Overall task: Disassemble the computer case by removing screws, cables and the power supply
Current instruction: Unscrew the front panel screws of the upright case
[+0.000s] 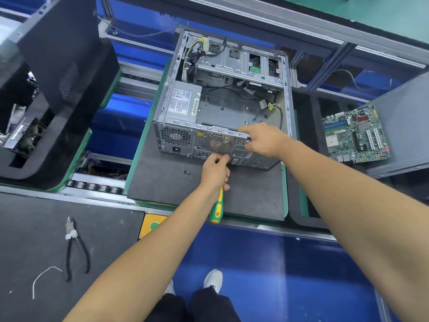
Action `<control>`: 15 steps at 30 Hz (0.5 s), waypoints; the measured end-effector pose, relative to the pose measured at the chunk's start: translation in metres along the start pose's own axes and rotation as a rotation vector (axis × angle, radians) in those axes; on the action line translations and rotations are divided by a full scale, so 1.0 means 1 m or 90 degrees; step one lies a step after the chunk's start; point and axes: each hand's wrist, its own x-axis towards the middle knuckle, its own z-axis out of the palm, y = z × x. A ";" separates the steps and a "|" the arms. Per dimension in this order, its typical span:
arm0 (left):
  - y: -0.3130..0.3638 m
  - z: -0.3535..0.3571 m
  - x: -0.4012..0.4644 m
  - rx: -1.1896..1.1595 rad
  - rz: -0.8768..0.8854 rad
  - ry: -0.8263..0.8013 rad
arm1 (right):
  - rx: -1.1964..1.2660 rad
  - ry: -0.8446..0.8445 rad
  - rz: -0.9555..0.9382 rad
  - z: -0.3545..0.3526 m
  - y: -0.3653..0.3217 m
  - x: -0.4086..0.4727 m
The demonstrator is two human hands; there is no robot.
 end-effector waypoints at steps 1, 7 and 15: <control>0.000 0.001 -0.001 -0.003 -0.009 0.001 | 0.000 0.000 0.000 0.000 0.000 0.000; -0.013 0.001 -0.015 0.002 -0.029 -0.023 | 0.009 0.002 0.004 0.000 0.002 0.001; -0.011 -0.049 -0.009 -0.128 -0.162 0.105 | 0.024 -0.004 0.003 0.002 0.006 0.002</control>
